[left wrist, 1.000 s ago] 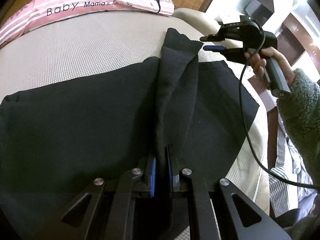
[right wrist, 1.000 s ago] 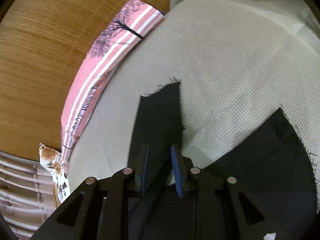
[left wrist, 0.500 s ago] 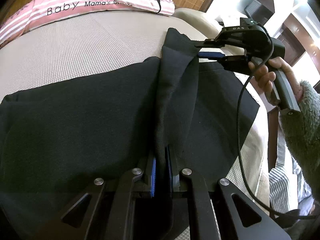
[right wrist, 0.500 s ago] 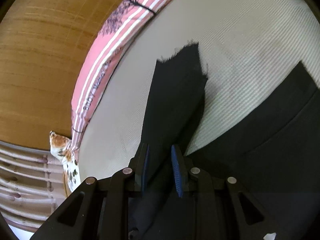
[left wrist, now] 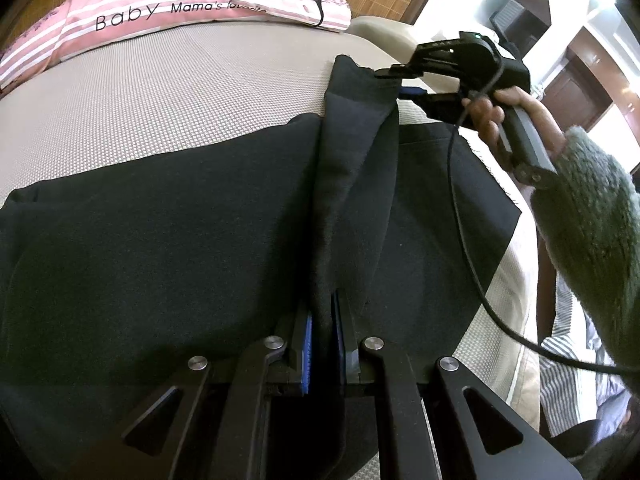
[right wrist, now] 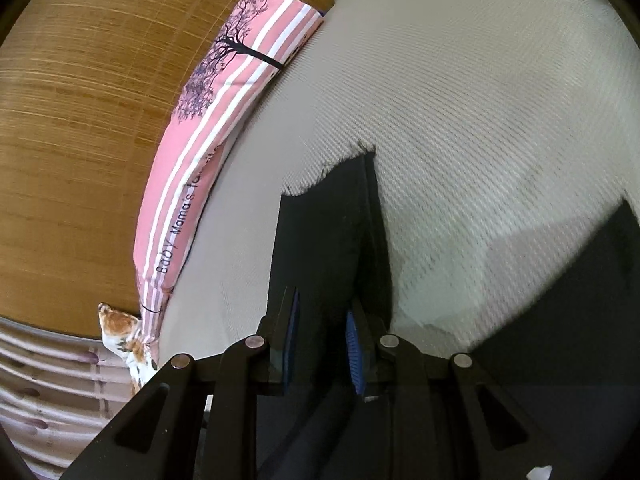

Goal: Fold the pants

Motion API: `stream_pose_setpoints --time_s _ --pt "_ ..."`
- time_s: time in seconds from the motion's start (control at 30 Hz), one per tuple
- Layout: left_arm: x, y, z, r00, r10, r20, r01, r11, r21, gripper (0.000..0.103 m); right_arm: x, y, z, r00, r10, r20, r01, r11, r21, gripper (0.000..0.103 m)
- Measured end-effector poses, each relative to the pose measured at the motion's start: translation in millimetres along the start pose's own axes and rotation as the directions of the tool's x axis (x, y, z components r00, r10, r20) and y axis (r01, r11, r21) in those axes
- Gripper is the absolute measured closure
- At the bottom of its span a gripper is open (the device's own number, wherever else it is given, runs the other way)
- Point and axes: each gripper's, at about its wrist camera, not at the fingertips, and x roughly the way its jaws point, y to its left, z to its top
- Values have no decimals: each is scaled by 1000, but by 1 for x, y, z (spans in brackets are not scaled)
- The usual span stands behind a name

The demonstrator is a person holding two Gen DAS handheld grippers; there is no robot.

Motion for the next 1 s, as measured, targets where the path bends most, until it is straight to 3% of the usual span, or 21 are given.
stream_pose_setpoints --time_s 0.03,0.1,0.43,0.67,0.83,1.0 --pt "0 0 0 1000 1 -1 -1 1000 0 93 1 0 2 1000 -3 -5 3 1000 -3 93" --pt "0 -1 1 1000 4 -1 -4 1000 0 93 -1 6 4 1000 -12 0 12 1000 -29 98" --pt "0 -21 2 998 69 2 -69 996 60 93 -103 19 -22 991 31 132 -15 993 -120 99" --pt "6 -53 -6 996 94 -4 -92 976 199 93 -172 -46 -76 972 -74 225 83 996 -32 99" --pt "13 -61 -13 990 143 1 -138 957 253 93 -164 -111 -110 967 -179 179 161 981 109 99" --pt "10 -64 -14 988 155 0 -149 950 274 93 -169 -117 -116 965 -160 208 132 981 141 99"
